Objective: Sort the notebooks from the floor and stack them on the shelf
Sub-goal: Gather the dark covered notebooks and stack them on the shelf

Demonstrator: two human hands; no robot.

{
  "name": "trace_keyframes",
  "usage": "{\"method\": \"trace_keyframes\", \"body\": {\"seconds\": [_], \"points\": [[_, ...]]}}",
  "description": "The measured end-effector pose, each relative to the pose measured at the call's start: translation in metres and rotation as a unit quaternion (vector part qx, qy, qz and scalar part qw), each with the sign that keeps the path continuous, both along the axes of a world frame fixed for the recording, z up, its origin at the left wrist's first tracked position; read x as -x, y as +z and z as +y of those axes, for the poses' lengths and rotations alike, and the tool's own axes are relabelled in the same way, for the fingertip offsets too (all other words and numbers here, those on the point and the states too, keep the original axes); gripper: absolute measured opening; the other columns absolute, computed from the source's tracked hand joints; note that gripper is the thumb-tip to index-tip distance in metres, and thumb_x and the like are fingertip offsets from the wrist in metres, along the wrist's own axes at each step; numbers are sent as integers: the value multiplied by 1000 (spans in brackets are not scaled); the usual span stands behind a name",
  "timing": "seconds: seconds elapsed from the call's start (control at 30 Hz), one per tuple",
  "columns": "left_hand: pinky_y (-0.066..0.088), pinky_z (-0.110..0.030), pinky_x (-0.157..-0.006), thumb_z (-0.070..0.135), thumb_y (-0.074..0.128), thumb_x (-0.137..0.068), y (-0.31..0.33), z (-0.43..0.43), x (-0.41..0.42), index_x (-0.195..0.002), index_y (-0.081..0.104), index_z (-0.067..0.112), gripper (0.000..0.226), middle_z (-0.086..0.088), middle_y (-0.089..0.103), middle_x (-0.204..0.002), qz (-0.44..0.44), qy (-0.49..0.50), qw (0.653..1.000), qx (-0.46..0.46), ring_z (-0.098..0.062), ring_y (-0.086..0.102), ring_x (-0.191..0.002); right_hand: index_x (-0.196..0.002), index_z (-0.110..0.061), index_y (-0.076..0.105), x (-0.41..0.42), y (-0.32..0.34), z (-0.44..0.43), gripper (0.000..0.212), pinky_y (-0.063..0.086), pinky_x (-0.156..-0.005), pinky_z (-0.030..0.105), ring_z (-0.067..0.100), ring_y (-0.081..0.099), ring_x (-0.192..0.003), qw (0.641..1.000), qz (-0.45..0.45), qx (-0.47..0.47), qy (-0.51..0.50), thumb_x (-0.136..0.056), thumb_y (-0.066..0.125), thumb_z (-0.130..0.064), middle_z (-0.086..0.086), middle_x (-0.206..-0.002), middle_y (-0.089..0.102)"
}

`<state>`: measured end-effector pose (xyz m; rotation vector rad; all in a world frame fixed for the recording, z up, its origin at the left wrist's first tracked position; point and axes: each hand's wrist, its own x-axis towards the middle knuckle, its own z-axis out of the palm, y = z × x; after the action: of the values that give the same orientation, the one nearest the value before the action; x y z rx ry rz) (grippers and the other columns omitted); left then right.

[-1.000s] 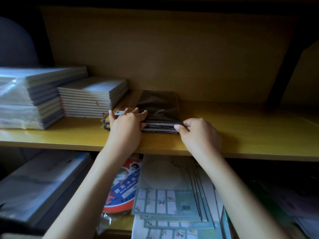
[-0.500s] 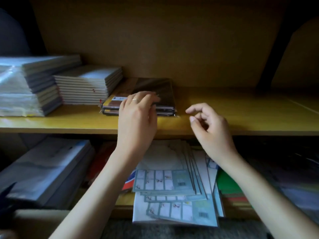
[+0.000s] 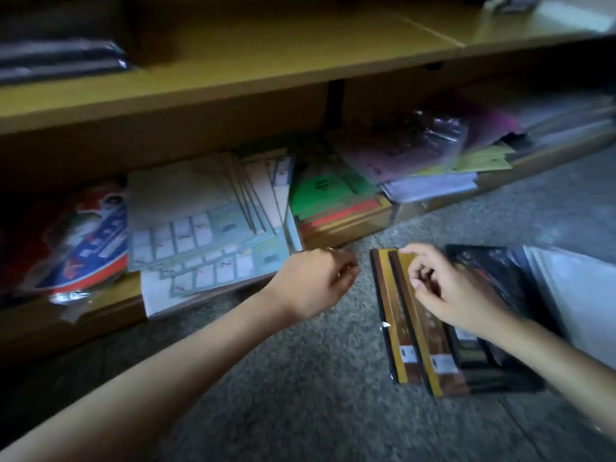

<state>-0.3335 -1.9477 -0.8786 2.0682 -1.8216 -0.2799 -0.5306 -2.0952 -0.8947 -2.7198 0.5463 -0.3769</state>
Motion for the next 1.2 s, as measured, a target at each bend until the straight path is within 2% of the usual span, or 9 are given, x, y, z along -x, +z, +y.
{"method": "trace_keyframes", "body": {"seconds": [0.13, 0.3, 0.37, 0.47, 0.53, 0.63, 0.73, 1.0, 1.2], "points": [[49, -32, -81, 22, 51, -94, -74, -23, 36, -111, 61, 12, 22, -8, 66, -108, 223, 23, 962, -154, -24, 62, -96, -127, -30, 30, 32, -39, -6, 59, 51, -64, 41, 18, 59, -76, 997, 71, -10, -33, -80, 61, -12, -13, -92, 52], [46, -35, -91, 12, 58, -91, -108, -51, 71, -140, 37, 4, 54, -16, 50, -125, 545, 233, 763, -256, -25, 52, -113, -136, -23, 35, 36, -68, 10, 56, 41, -92, 33, 20, 41, -121, 986, 150, 11, -67, -86, 60, -26, 0, -128, 46], [43, -34, -90, 9, 58, -91, -118, -59, 79, -138, 34, 4, 53, -13, 49, -130, 594, 254, 722, -247, -24, 50, -118, -133, -22, 40, 36, -74, 17, 55, 38, -97, 38, 21, 36, -128, 984, 167, 35, -55, -83, 62, -29, 0, -131, 43], [45, -28, -75, 0, 52, -89, -124, -67, 90, -98, 55, 11, 15, -7, 61, -92, 614, 249, 714, -225, -19, 58, -88, -123, -18, 52, 42, -85, 20, 55, 41, -96, 39, 24, 40, -126, 977, 202, 57, -31, -72, 70, -31, 4, -127, 46], [47, -24, -65, -3, 51, -87, -127, -72, 92, -83, 59, 12, 17, -6, 62, -80, 604, 256, 721, -222, -16, 59, -74, -111, -18, 58, 47, -87, 19, 52, 46, -92, 42, 25, 42, -123, 974, 213, 71, -26, -65, 75, -35, 7, -124, 49], [51, -35, -71, -2, 57, -83, -132, -80, 93, -84, 65, 8, 13, -17, 70, -90, 579, 265, 741, -215, -28, 65, -80, -114, -22, 58, 55, -89, 13, 42, 41, -97, 44, 24, 34, -131, 975, 215, 40, -33, -76, 66, -40, 5, -133, 43], [50, -32, -67, 0, 63, -81, -135, -85, 97, -76, 62, 9, 10, -15, 68, -82, 566, 291, 748, -190, -26, 63, -72, -123, -27, 53, 66, -91, 9, 39, 34, -104, 42, 21, 26, -137, 979, 198, 29, -26, -85, 57, -36, 1, -138, 36], [55, -49, -81, 8, 65, -84, -138, -91, 99, -94, 48, 13, 20, -10, 64, -92, 576, 285, 746, -176, -27, 64, -85, -121, -26, 52, 77, -87, 3, 36, 38, -102, 37, 18, 44, -122, 979, 202, 34, -24, -85, 56, -27, -3, -125, 49], [52, -24, -50, 11, 71, -81, -118, -93, 85, -112, 52, 11, 36, -3, 65, -90, 551, 216, 795, -132, -13, 64, -72, -141, -27, 32, 73, -72, 1, 54, 28, -110, 37, 19, 41, -128, 974, 220, 22, -56, -92, 36, -49, -3, -145, 33]]}}
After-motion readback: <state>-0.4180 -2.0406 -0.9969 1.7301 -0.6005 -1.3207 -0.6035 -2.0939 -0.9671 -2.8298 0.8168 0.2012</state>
